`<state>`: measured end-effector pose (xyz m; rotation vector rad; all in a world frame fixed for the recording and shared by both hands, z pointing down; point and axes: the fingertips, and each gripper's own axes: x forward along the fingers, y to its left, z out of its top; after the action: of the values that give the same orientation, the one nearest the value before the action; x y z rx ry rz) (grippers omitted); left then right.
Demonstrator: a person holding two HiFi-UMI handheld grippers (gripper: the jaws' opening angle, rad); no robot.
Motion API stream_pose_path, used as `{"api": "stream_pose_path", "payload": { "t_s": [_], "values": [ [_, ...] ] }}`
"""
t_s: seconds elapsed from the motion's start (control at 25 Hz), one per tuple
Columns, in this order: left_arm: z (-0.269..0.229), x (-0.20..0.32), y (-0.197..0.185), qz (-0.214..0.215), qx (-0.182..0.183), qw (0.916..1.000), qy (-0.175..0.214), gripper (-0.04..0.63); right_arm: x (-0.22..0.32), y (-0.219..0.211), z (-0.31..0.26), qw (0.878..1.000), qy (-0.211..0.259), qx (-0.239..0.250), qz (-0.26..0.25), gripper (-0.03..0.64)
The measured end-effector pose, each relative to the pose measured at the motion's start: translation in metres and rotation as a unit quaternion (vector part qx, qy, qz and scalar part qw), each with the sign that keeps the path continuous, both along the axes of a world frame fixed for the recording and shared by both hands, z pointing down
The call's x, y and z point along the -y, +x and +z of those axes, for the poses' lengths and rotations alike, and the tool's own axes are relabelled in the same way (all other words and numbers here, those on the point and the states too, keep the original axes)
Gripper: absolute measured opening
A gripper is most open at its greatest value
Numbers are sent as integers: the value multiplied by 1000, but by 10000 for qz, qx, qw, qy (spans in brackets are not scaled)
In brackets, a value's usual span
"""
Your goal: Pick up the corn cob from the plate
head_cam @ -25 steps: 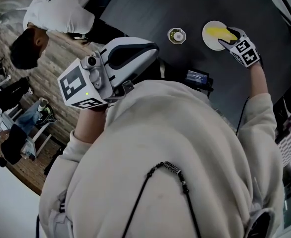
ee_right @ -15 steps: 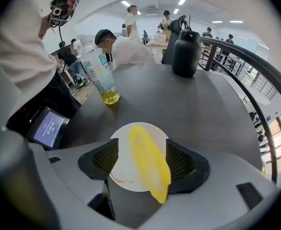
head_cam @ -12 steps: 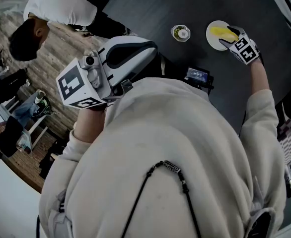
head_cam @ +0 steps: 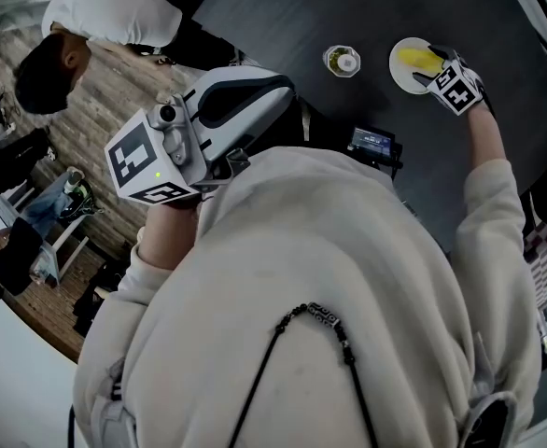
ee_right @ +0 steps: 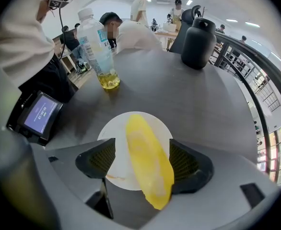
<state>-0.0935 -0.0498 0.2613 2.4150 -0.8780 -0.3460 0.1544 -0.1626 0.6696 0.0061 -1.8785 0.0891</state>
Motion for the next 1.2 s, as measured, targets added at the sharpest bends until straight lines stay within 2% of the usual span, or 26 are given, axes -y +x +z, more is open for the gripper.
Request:
{"api": "stream_pose_path", "payload": {
  "t_s": [0.4,0.6,0.8,1.2],
  "values": [
    [3,1,4,8,-100,9999,-84,5,0,12,32,9964,279,-699,-382,339],
    [10,4,10,58,-190,9997,-127,5,-2,17,42,9977,126,-651,-135,336],
    [18,9,15,126,-222,9995,-183,5,-10,14,45,9981,-79,-610,-46,268],
    [19,13,17,178,-143,9994,-247,5,-12,13,44,9968,-192,-756,148,264]
  ]
}}
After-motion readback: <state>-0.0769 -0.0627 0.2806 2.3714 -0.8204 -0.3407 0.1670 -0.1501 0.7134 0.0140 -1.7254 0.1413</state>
